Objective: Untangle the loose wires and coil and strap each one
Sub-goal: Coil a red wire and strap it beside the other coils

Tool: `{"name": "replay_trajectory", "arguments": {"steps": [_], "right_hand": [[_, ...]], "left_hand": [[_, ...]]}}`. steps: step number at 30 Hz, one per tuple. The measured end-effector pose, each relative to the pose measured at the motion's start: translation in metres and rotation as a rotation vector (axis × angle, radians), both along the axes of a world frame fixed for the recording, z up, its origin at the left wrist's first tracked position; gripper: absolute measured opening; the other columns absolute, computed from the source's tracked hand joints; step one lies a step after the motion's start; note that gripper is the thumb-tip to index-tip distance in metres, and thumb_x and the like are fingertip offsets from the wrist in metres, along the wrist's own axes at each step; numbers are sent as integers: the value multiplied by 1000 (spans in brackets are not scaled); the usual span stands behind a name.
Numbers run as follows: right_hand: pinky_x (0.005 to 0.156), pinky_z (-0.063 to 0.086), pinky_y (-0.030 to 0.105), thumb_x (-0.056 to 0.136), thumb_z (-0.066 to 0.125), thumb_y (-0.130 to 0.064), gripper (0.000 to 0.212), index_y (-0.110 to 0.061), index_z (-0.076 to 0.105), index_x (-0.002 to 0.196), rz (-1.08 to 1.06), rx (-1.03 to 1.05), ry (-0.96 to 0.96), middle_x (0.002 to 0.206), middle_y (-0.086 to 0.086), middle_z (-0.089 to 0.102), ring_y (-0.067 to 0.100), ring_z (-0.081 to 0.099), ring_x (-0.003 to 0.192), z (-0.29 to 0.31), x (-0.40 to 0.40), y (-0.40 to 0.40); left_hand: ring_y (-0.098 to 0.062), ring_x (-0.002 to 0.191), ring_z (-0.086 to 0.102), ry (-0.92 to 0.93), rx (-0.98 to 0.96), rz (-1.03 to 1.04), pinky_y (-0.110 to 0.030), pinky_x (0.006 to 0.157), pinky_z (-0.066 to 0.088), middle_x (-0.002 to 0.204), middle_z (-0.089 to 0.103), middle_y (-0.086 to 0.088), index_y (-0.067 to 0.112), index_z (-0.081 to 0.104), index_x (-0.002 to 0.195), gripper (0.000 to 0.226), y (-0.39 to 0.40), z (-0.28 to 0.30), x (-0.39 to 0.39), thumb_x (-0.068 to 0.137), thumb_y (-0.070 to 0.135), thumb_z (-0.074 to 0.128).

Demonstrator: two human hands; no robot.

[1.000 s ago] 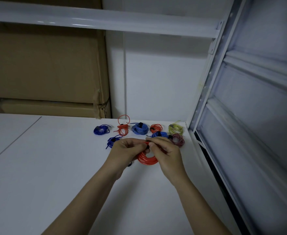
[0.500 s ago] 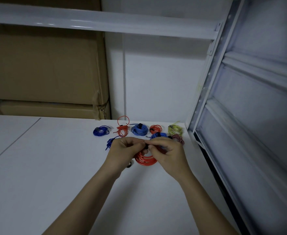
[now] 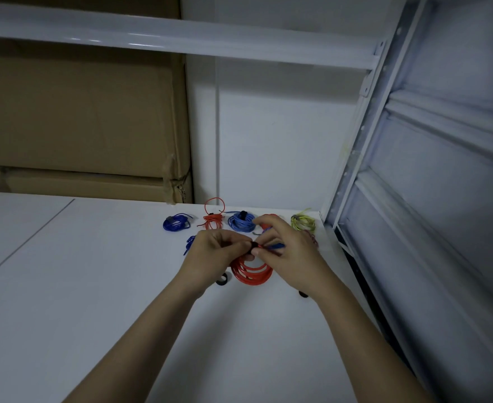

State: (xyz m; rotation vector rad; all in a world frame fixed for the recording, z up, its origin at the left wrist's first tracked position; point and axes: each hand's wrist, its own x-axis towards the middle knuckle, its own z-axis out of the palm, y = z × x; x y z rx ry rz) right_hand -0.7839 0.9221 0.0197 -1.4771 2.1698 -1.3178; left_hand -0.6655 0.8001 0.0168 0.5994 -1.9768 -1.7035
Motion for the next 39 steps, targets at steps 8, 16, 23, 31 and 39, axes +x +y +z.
{"name": "replay_trajectory", "arguments": {"steps": [8,16,23,31,39], "right_hand": [[73,57,27,69,84,-13,46,-43,61,96,-19,-28,6,73,-17,64,4,65,70,-5,1,3],[73,53,13,72,81,-9,37,-30,61,94,-85,-119,-40,75,-13,63,0,64,76,-21,3,6],[77,49,10,83,72,-10,31,-28,67,109,-162,-222,-237,93,-17,71,-4,64,92,-42,4,18],[68,43,4,92,59,-11,20,-27,71,91,-460,-327,-252,89,-17,68,-10,61,81,-43,-19,40],[65,42,7,92,57,-8,14,-8,71,91,-517,-163,-180,86,1,69,12,60,79,-60,-38,54]], "left_hand": [[-44,77,64,-76,-205,-78,-49,69,55,78,74,3,35,74,82,22,1,-2,1,89,16,65],[-51,73,59,-83,-164,-99,-62,76,49,81,74,-7,33,78,81,22,0,-8,-4,82,12,73],[-1,63,68,13,-40,-21,-9,56,49,68,73,9,23,72,76,25,6,-21,-17,84,0,68],[-9,87,62,-37,-409,-4,-15,79,50,96,68,2,10,69,101,14,7,-38,-41,88,6,65],[-18,103,56,-151,-862,-419,-31,89,47,115,57,-5,7,64,111,22,12,-63,-53,88,9,64]]}}
